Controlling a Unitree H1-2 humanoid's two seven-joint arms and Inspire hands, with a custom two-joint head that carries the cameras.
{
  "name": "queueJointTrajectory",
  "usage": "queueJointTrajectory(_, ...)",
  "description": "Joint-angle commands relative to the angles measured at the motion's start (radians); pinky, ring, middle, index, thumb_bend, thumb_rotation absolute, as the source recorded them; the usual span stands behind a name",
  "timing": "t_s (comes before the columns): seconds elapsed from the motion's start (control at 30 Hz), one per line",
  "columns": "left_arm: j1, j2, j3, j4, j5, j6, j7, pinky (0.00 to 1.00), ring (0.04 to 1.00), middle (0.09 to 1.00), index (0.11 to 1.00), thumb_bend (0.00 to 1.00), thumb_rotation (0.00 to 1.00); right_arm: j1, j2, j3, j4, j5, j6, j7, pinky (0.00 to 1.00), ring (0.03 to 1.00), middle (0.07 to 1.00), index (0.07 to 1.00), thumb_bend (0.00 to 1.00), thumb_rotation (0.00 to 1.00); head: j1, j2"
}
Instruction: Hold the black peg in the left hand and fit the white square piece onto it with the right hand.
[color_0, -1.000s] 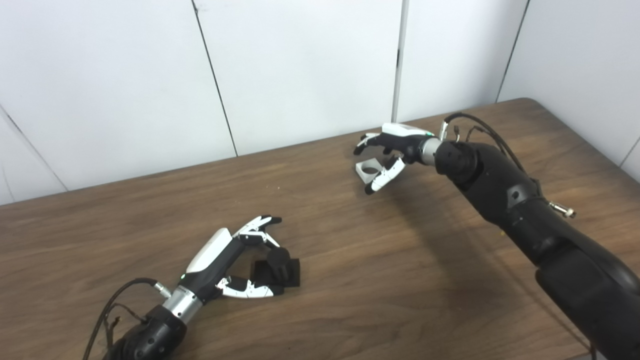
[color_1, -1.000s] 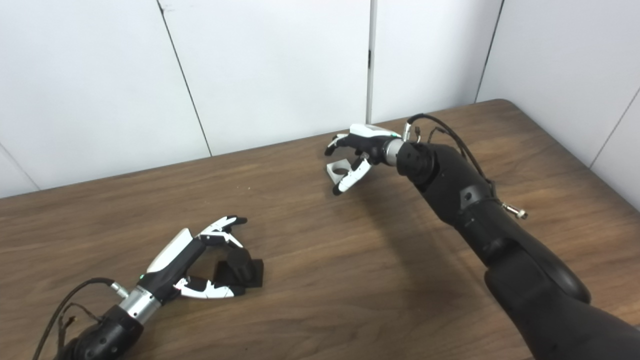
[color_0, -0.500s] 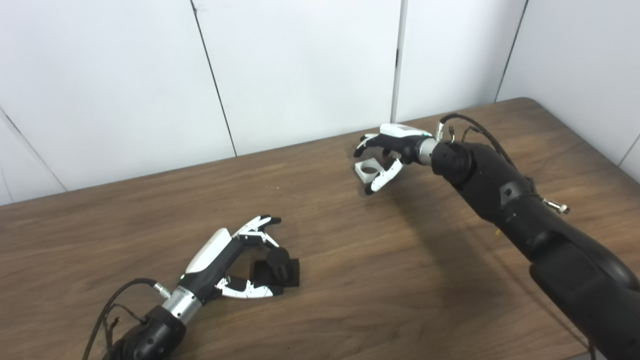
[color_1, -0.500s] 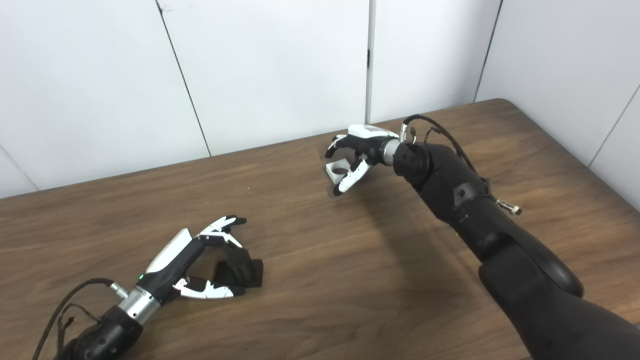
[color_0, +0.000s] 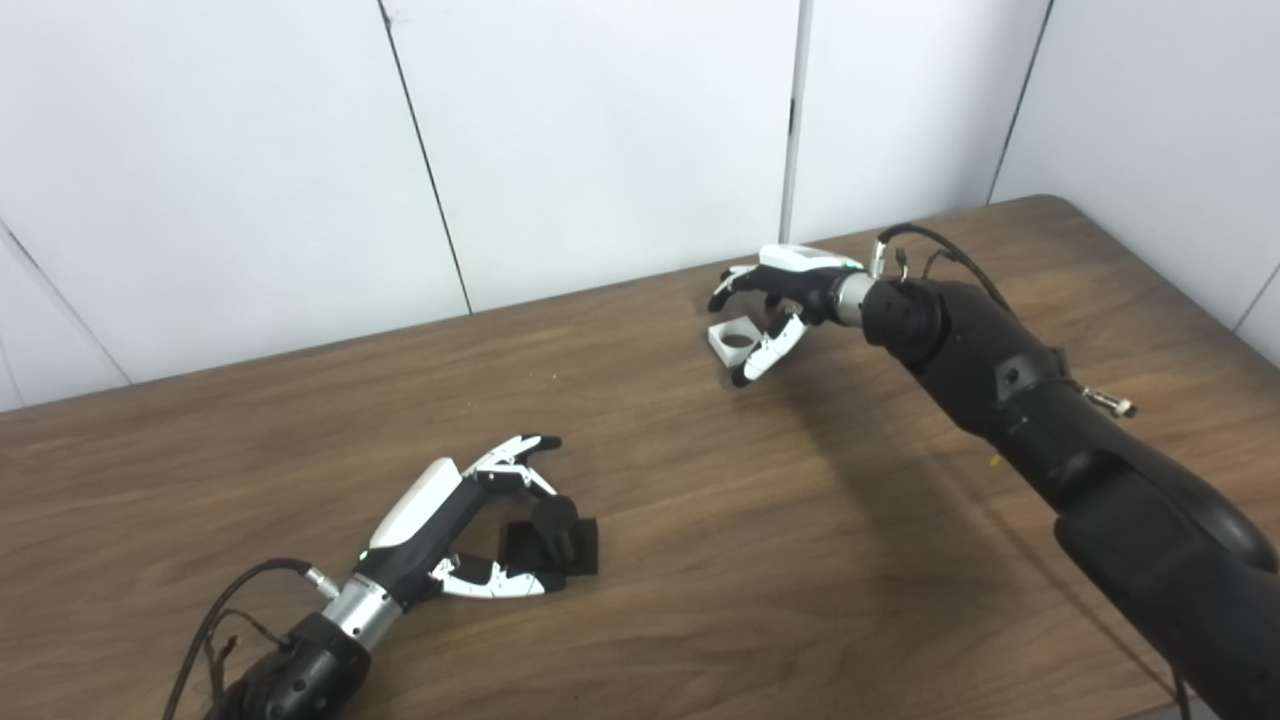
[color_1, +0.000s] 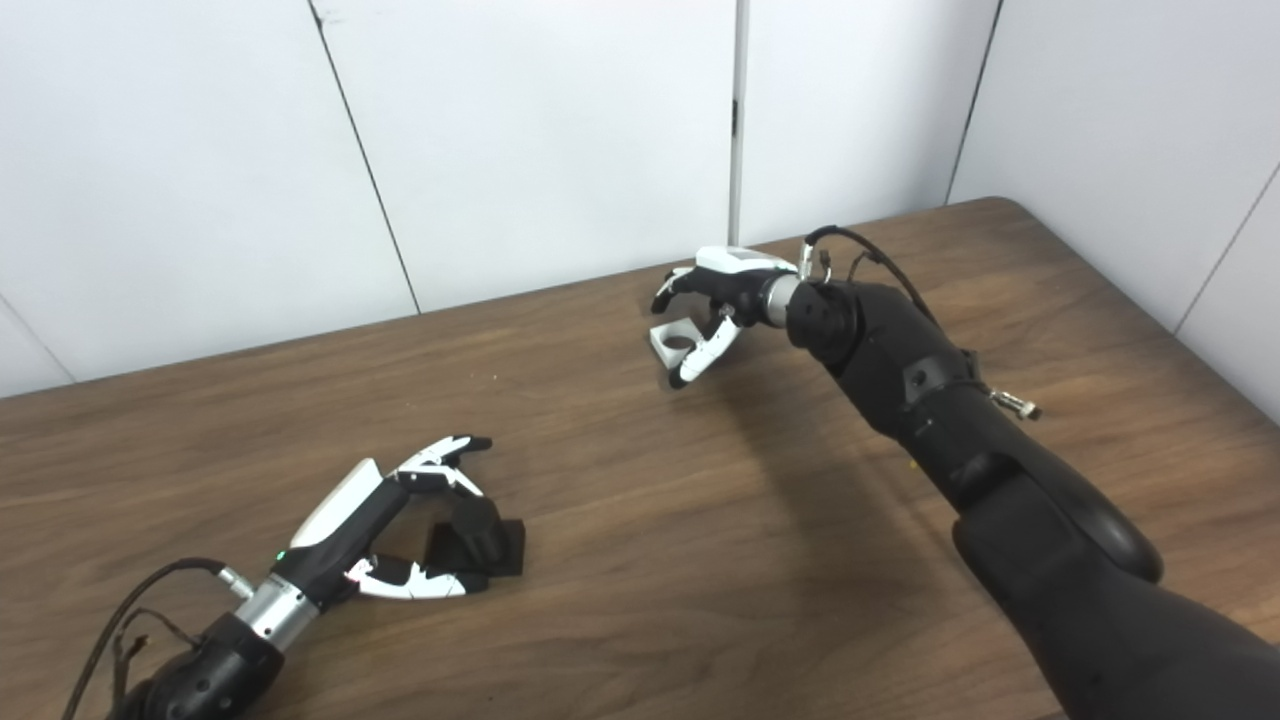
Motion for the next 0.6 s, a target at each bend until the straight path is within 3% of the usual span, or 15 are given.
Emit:
queueJointTrajectory(0.0, 0.093, 0.033, -0.034, 0.045, 0.069, 0.027, -0.056, 0.87, 0.953, 0.918, 0.493, 0.52, 0.07, -0.032, -0.043, 0.001, 0.024, -0.023, 0.023, -0.009, 0.84, 0.963, 0.960, 0.807, 0.71, 0.32, -0.002, 0.002)
queueJointTrajectory(0.57, 0.110, 0.039, -0.025, 0.013, 0.064, 0.041, -0.069, 0.87, 0.955, 0.919, 0.493, 0.52, 0.07, -0.072, -0.057, 0.066, 0.133, -0.062, 0.036, -0.020, 0.81, 0.922, 0.926, 0.747, 0.72, 0.34, 0.008, 0.016)
